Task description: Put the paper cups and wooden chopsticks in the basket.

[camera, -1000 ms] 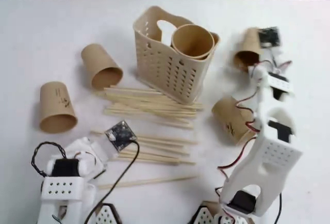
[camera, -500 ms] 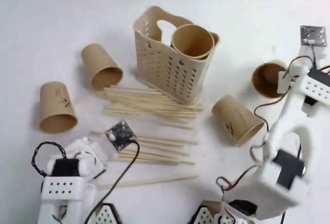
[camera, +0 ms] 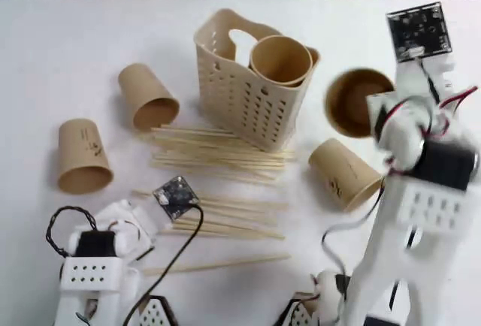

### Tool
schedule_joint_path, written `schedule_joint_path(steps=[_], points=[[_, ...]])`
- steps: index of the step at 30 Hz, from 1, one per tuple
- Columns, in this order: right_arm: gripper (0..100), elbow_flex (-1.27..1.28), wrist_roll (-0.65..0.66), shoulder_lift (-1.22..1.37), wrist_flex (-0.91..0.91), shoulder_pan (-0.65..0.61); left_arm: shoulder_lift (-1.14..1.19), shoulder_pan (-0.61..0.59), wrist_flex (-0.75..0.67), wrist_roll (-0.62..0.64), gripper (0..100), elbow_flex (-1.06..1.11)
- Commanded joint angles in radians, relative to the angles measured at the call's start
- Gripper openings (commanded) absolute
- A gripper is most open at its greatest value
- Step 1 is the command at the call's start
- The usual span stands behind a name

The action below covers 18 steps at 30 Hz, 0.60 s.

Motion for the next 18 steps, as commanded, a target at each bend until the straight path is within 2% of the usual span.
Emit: schedule_joint_path(steps=[1, 8, 18], points=[[1.6, -0.193, -0.106, -0.065, 0.005, -0.051, 0.008, -0.012, -0.021, 0.015, 15, 0.005], [1.6, -0.414, -0.232, 0.081, 0.004, -0.219, 0.008, -0.012, -0.021, 0.014, 15, 0.005], [1.6, -0.427, -0.356, 0.377, -0.073, -0.239, 0.008, -0.018, -0.021, 0.014, 15, 0.005]])
